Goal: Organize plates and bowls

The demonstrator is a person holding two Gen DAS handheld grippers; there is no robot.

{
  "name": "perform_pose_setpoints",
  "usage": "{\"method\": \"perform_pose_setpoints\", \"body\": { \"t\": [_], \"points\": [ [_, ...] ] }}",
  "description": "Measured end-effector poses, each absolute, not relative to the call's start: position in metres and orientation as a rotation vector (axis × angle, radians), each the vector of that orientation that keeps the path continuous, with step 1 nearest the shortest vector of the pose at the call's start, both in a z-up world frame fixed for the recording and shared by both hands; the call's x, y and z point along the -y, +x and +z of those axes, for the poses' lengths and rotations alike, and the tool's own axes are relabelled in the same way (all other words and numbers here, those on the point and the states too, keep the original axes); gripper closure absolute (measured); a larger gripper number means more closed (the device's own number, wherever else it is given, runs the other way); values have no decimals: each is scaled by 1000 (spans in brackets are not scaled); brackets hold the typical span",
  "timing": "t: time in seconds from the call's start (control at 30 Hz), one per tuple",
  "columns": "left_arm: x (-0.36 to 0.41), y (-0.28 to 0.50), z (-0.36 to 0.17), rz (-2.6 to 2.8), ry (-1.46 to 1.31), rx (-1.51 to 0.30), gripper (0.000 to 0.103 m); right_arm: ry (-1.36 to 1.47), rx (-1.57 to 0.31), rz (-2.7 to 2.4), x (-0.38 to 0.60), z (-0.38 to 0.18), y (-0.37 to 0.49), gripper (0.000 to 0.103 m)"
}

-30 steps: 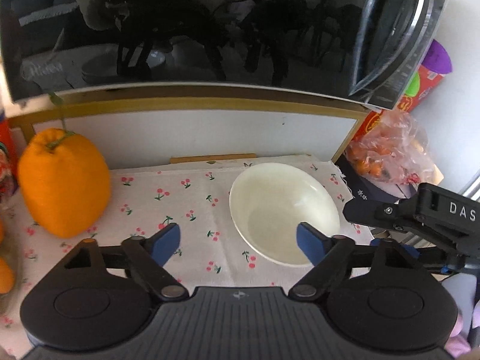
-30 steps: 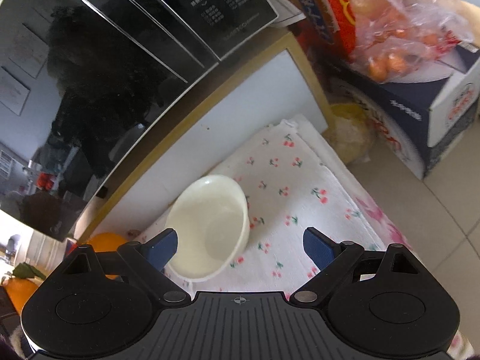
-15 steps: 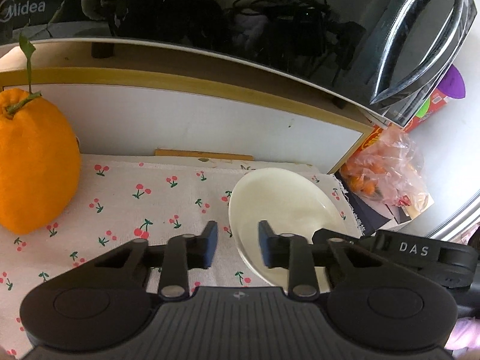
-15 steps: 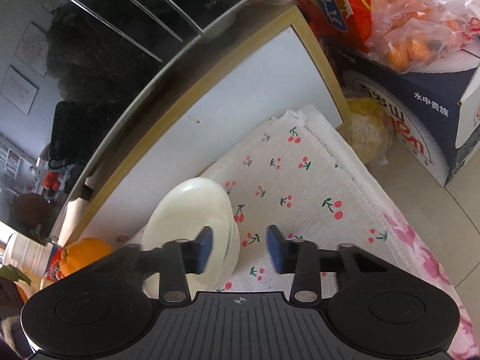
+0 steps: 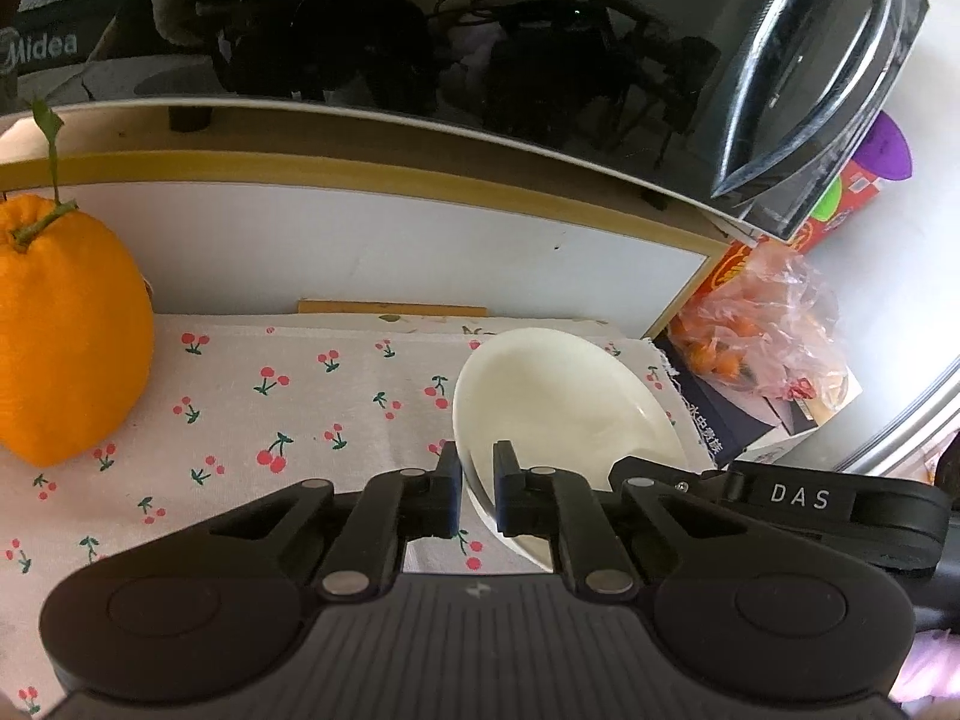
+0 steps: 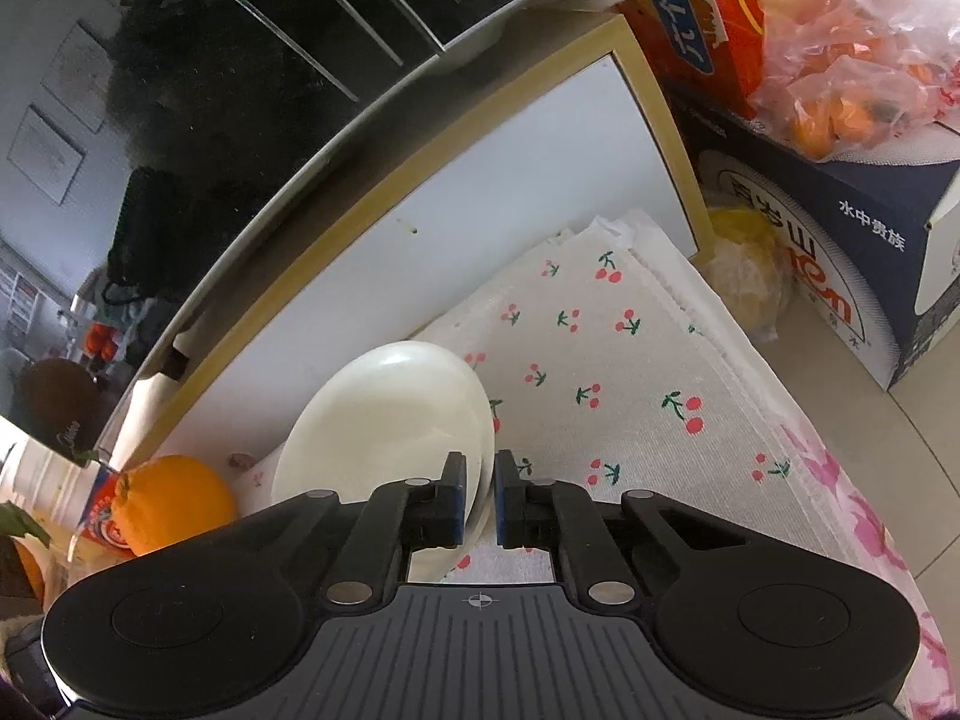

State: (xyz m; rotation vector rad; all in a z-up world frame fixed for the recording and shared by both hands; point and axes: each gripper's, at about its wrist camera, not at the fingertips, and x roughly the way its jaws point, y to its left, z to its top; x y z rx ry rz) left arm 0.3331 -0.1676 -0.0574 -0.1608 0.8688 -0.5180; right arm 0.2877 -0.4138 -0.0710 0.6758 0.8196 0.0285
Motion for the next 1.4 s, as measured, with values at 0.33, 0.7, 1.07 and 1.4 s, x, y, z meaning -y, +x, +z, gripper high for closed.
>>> {"method": "perform_pose_setpoints", "body": {
  "t": [0.33,0.7,1.07,1.4],
  "points": [
    [158,309,-30,-506,-131,-846,93,648,-801,33,407,-33,268,94],
    [147,271,16,-515,-122,-826,93,612,-809,31,397,15,235,94],
    [132,224,32,-526,-105,-828,93,565,-820,36,379,44,181,94],
    [119,182,45,-532,-106,-830,93,560,-832,36,368,61,137,93]
  ]
}}
